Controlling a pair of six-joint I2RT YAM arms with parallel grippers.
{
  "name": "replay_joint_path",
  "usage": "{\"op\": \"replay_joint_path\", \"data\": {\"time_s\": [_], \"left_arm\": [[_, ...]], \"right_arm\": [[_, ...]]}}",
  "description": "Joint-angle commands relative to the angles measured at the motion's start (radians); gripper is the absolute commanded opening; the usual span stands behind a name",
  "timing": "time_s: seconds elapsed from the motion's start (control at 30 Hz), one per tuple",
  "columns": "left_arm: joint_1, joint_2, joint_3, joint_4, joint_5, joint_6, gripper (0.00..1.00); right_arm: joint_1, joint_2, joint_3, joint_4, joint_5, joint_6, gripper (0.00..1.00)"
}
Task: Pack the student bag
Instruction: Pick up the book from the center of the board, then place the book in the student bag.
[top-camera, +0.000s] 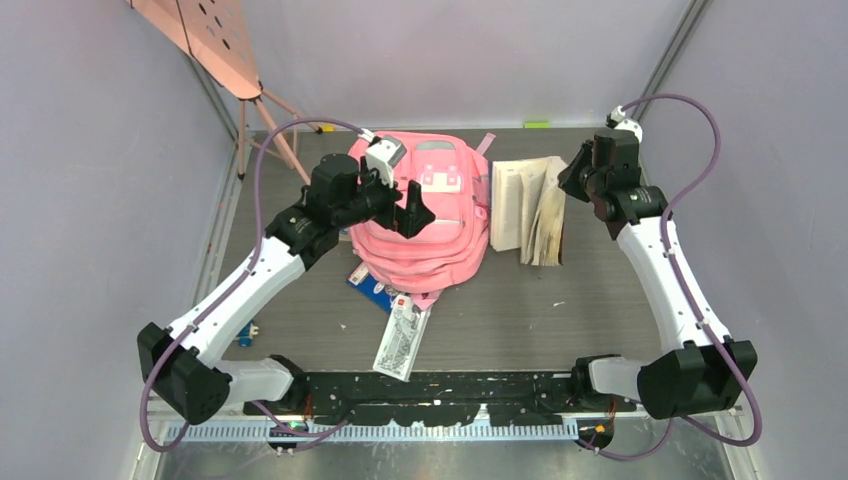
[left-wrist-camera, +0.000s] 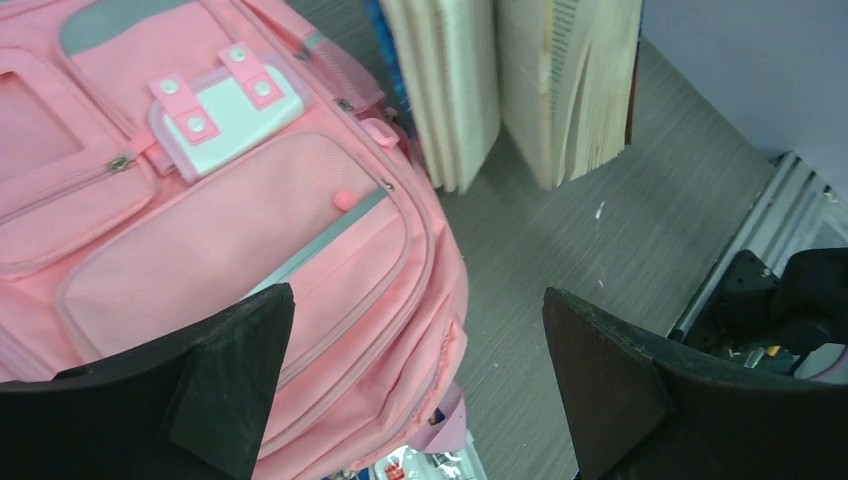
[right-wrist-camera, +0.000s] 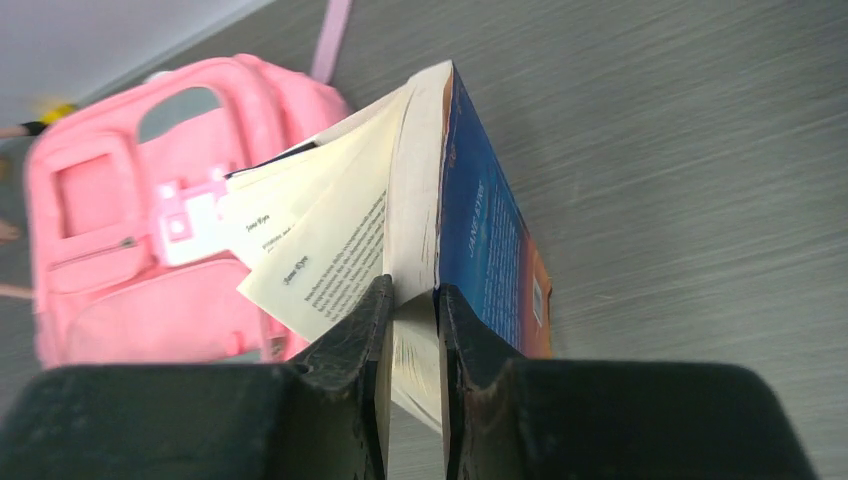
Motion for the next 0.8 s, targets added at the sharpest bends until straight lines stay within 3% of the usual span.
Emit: {"op": "replay_joint_path", "data": {"time_s": [0.0,0.37,0.53,0.67,0.77], "left_arm": [[0.004,0.007,-0.043,0.179,0.138,-0.088,0.99],[0.005,0.084,-0.110,0.326,0.226,-0.225,1.00],[0.006,0.016,-0.138,0.326,0.133,-0.242,1.00],[0.010,-0.153,-0.213,0.338,-0.055,-0.253,1.00],[0.028,-0.222,-0.208,0.183,-0.153,-0.272,1.00]], "right_arm": [[0.023,-0.084,0.072,0.246,-0.109,0.106,0.00],[0.264,-0.039,0.210,0.345,-0.063,0.085,0.01],[0.398,0.006,0.266,0.360,-0.050,0.052,0.00],[0.454,0.081,0.312,0.360,-0.063,0.039,0.00],[0.500,0.180,0.346,0.348,-0.067,0.030,0.00]]}}
